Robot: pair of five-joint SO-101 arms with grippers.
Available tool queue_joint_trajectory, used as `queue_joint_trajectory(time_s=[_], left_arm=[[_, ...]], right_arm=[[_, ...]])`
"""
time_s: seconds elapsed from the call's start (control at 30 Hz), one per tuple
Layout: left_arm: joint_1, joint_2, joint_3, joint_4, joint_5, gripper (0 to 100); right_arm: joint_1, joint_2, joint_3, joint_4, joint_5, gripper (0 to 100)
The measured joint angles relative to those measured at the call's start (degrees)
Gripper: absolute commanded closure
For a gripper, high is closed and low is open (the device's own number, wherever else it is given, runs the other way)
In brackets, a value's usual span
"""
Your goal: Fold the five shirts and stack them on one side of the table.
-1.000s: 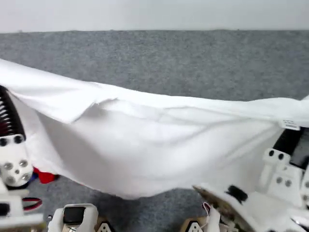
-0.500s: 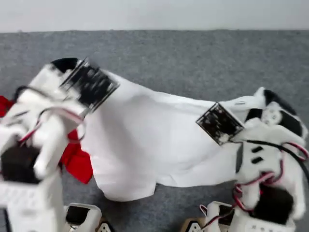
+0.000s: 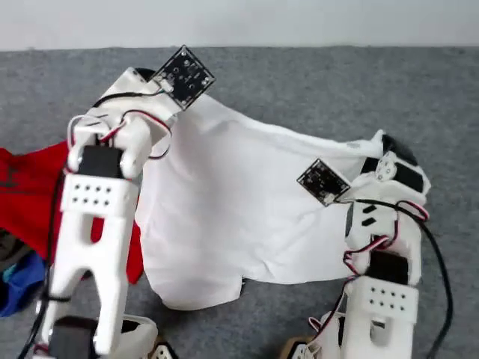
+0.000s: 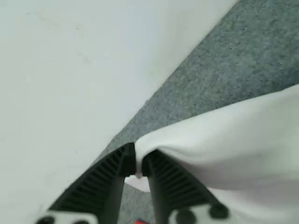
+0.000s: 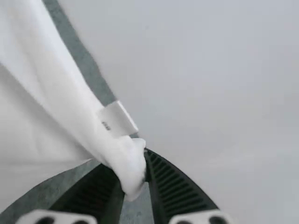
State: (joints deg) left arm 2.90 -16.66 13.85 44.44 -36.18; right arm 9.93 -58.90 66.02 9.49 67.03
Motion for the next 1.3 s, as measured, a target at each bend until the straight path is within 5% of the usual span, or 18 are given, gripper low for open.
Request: queue_joint_trajectory(time_s=[0.2,0.6,0.9,1.3], left_arm=[[0.00,6.15,0.00,-7.38,0.00,99],[0.00,15.47,-1.23,-17.23,0.26,99],[0.00,29.71,-18.64,-16.35,0.26,99],[0.00,36.40,-28.04,-3.78,0.00,99]], right_arm=[[0.00,17.05,-4.66,-11.87,0.26,98.8],[0.00,53.27,-33.41,-13.71,0.35,98.8],[-1.32,72.09,-52.84,-13.71,0.35,98.8],[-2.64,83.52,-65.58,-13.71,0.35,98.9]])
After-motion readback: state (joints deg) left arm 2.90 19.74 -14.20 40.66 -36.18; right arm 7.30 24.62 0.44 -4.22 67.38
